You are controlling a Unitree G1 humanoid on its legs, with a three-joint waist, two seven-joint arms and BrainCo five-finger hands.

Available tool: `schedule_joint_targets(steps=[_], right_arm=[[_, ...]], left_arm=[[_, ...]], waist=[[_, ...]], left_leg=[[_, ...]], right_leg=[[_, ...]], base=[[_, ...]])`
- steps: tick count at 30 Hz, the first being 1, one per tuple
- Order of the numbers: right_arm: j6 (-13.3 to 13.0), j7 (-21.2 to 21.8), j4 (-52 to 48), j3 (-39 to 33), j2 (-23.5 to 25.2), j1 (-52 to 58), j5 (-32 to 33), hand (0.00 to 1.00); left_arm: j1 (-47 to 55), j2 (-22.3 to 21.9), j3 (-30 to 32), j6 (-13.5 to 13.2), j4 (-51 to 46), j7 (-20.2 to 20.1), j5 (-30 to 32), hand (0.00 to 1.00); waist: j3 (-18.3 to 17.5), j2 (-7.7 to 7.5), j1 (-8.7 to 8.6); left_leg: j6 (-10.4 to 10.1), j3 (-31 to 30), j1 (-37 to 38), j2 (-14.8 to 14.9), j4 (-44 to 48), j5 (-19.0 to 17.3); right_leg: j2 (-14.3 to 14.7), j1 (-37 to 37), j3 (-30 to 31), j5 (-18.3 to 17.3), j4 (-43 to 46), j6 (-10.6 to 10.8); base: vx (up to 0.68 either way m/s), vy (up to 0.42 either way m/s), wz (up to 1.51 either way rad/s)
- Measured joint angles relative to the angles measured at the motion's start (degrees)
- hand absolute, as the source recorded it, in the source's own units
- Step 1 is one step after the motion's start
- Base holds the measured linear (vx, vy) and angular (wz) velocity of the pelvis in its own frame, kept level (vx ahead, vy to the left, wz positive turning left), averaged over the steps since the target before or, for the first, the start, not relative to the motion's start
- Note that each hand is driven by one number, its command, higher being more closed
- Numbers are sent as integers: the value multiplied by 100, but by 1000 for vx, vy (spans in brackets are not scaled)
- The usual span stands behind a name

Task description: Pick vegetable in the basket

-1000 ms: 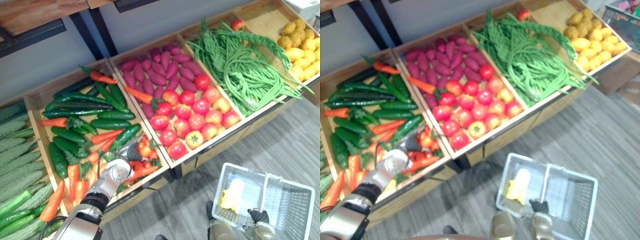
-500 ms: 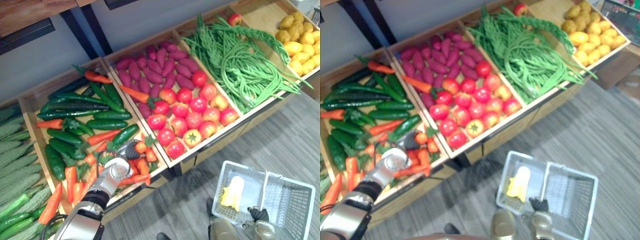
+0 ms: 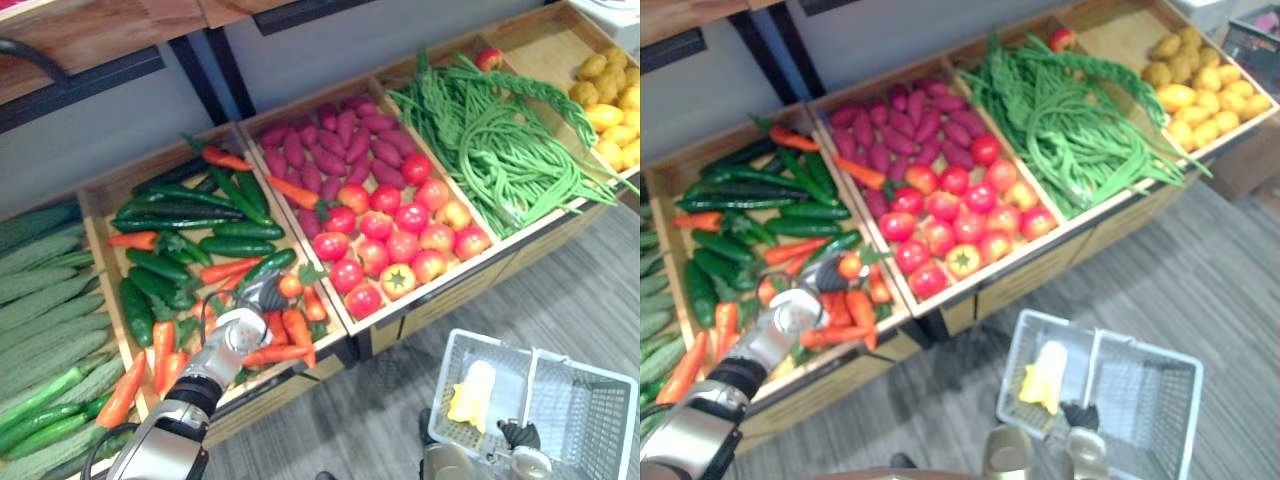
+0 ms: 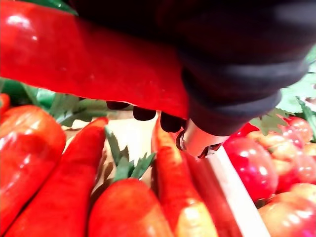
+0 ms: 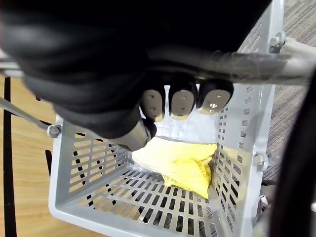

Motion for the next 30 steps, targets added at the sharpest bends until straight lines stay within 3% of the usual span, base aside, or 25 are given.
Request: schedule_joint_targets(steps=[5, 11, 13, 16, 21, 25, 30], right_arm=[[66, -12, 1, -5, -120, 48, -6, 100], [101, -11, 11, -129, -183, 166, -60, 100], [180, 5, 11, -131, -276, 166, -73, 100], [214, 109, 12, -157, -520, 167, -262, 100], [231, 731, -332, 596, -1542, -18, -802, 100], [133, 1310, -1005, 1469, -2449, -16, -1120, 100], [202, 2120, -1463, 2215, -3062, -12, -1047, 100]], left_arm=[[-1, 89, -82, -5, -469, -7, 0, 100], [-2, 630, -416, -77, -1469, -50, -3, 100], [0, 993, -709, -228, -2064, -85, -8, 100], [2, 1168, -836, -434, -2647, -175, -19, 100], [145, 1468, -1109, -837, -3560, -451, -126, 100], [262, 1494, -1242, -1006, -3907, -603, -133, 100], [224, 1529, -1850, -1044, -4080, -966, -363, 100]], waist=[[-115, 110, 13], [-306, 69, 167], [-368, 23, 184], [-458, -10, 189], [-455, -102, 262], [-428, -201, 11], [-427, -268, -50]], left_leg=[[77, -313, -106, -25, -14, 55], [130, -485, -113, -85, -220, 240], [135, -502, -106, -100, -223, 246], [135, -415, -80, -132, -261, 245], [85, 580, 350, -165, -270, 86], [33, 1168, 610, -182, -202, -68], [-35, 1765, 909, -226, -177, -172]], right_leg=[[-31, 67, -264, -3, -4, 0], [-57, 92, -435, -1, -4, -1], [-71, 104, -444, 1, -4, -1], [-69, 64, -277, 20, -13, 22], [137, -118, 756, 202, -30, 23], [261, -148, 1358, 320, -105, 84], [381, -158, 1897, 419, -114, 114]], base=[[-78, -46, 27], [-61, -41, 15], [-36, -27, 4], [-20, -12, -16], [-49, 0, -100], [-92, -27, -74], [-79, 0, -61]])
